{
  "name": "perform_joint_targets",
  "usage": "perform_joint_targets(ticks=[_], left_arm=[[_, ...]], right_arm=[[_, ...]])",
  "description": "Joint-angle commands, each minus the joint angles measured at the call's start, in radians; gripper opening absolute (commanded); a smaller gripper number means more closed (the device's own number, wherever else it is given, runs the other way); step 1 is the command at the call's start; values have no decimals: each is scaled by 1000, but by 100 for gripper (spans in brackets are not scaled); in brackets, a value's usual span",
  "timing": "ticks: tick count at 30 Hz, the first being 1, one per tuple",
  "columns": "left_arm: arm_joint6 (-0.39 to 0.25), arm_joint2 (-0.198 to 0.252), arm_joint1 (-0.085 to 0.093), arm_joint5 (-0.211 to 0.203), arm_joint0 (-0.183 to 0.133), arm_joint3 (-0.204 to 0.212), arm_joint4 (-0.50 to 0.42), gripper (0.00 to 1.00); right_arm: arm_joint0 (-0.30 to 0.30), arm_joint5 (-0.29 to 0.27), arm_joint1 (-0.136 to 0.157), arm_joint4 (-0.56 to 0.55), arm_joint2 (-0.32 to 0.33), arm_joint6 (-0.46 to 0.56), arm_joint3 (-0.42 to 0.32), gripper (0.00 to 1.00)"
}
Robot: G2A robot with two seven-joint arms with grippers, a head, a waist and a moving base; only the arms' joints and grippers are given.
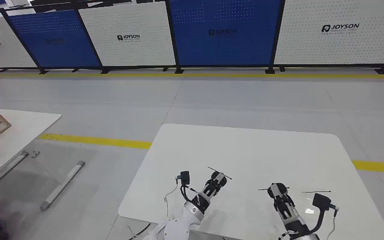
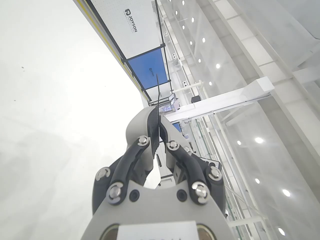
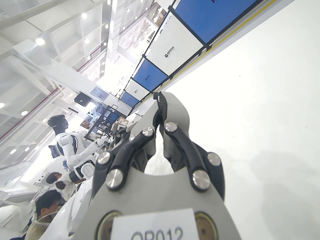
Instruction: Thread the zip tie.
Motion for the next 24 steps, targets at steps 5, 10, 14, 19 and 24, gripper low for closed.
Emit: perform_joint_targets(ticks=[5, 10, 14, 19, 24], left_arm=[[32, 53, -10, 89, -18, -10, 120, 0], [55, 75, -16, 128, -27, 2, 158, 0], [55, 75, -16, 128, -27, 2, 158, 0], [57, 77, -18, 129, -29, 3, 152, 0], [159, 112, -38, 114, -47, 32, 140, 0]], right_arm=[[0, 0, 0, 0, 0, 0, 0, 0], [0, 0, 0, 0, 0, 0, 0, 0], [0, 0, 0, 0, 0, 0, 0, 0], [0, 0, 0, 0, 0, 0, 0, 0], [0, 0, 0, 0, 0, 0, 0, 0]])
